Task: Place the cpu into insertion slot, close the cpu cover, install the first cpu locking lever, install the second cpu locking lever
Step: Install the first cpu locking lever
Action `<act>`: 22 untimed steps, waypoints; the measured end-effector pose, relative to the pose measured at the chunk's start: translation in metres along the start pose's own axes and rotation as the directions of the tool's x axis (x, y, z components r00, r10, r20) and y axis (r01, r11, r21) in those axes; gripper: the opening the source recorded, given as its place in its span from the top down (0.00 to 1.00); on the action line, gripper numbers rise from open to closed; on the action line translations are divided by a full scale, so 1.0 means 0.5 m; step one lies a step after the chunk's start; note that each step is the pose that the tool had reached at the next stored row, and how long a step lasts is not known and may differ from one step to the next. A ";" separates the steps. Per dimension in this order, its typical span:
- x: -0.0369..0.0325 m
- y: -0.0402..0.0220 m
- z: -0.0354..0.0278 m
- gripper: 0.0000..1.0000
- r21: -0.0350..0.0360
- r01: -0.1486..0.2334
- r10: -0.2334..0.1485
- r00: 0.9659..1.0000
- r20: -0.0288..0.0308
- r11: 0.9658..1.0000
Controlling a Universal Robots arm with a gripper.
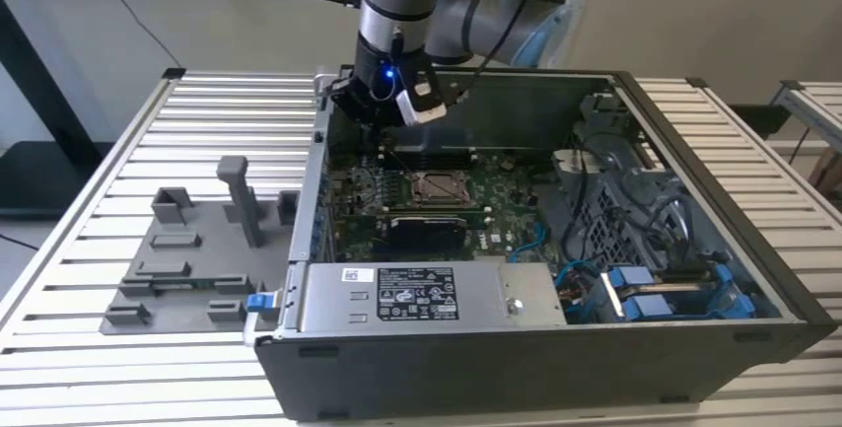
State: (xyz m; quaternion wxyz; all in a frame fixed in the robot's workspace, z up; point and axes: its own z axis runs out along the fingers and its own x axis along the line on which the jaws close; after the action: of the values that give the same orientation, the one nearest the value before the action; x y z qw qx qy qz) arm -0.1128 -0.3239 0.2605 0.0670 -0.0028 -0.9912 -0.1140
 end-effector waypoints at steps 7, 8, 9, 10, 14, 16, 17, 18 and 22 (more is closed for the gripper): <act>-0.010 -0.003 0.006 0.89 -0.006 -0.005 0.005 1.000 -0.027 1.000; -0.011 -0.003 0.008 0.89 -0.007 -0.005 0.005 1.000 -0.027 1.000; -0.012 -0.004 0.010 0.89 -0.009 -0.005 0.005 1.000 -0.028 1.000; -0.012 -0.004 0.012 0.89 -0.010 -0.005 0.005 1.000 -0.028 1.000; -0.014 -0.006 0.020 0.89 -0.015 -0.005 0.004 1.000 -0.030 1.000; -0.014 -0.007 0.024 0.89 -0.018 -0.005 0.004 1.000 -0.031 1.000; -0.015 -0.008 0.026 0.89 -0.019 -0.004 0.004 1.000 -0.031 1.000; -0.015 -0.008 0.028 0.89 -0.020 -0.004 0.003 1.000 -0.031 1.000; -0.017 -0.009 0.030 0.89 -0.023 -0.004 0.003 0.999 -0.032 1.000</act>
State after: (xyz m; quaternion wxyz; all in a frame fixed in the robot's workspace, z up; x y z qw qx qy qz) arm -0.1063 -0.3246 0.2438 0.0828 -0.0035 -0.9887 -0.1252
